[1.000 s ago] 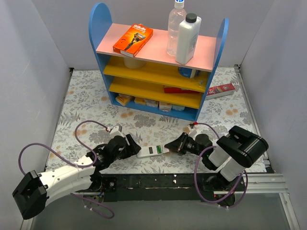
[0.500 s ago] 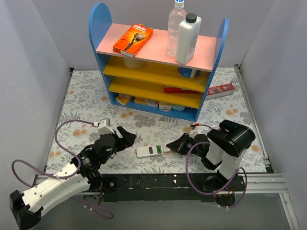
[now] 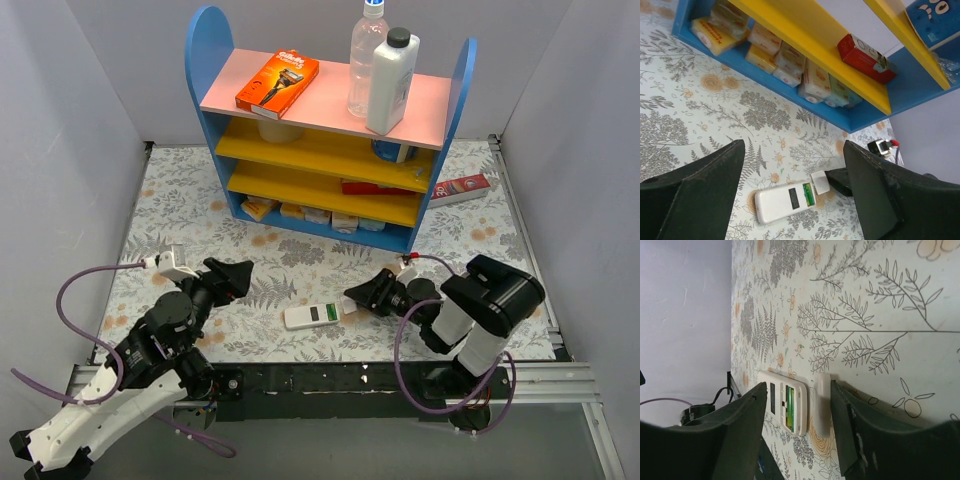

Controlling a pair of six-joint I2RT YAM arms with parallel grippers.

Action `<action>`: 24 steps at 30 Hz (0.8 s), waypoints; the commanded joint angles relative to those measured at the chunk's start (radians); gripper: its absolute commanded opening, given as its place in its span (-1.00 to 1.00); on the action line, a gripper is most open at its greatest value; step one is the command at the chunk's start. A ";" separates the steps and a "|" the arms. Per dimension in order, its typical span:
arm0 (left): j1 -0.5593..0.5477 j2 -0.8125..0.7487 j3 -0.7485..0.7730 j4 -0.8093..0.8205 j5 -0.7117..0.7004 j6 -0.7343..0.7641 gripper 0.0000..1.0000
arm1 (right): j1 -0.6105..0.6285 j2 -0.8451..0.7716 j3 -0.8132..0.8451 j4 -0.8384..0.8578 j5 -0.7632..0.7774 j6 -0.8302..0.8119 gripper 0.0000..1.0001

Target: Load the batteries into the remote control

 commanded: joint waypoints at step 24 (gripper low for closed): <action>0.006 -0.147 0.022 -0.077 -0.068 0.105 0.65 | -0.002 -0.741 0.453 -1.596 0.186 -0.955 0.96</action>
